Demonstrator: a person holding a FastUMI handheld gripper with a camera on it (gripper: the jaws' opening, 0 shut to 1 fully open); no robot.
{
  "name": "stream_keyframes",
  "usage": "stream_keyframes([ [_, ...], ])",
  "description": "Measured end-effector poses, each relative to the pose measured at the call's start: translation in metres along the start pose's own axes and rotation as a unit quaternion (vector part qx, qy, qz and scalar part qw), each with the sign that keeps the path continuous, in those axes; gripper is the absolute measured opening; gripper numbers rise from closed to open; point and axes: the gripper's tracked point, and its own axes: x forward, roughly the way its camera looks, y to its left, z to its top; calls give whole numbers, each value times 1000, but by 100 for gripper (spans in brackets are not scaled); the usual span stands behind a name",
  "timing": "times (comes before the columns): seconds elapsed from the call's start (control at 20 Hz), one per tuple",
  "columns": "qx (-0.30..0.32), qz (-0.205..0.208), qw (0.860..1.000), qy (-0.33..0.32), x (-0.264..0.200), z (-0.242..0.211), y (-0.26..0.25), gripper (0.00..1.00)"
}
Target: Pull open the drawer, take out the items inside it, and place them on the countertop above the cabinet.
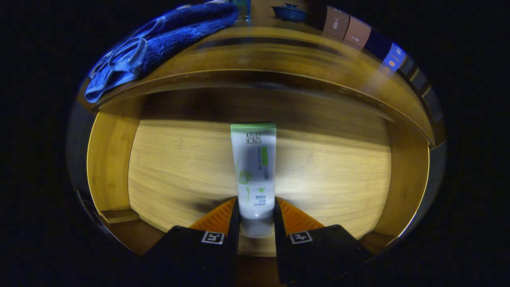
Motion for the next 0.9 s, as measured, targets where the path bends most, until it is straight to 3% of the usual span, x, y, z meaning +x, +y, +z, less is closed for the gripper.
stream_keyframes([
  [0.3, 27, 26, 999, -25, -7, -6, 2, 44],
  [0.65, 41, 68, 991, -107, -75, -13, 7, 44],
  [0.9, 45, 87, 978, -187, -141, 3, 6, 44],
])
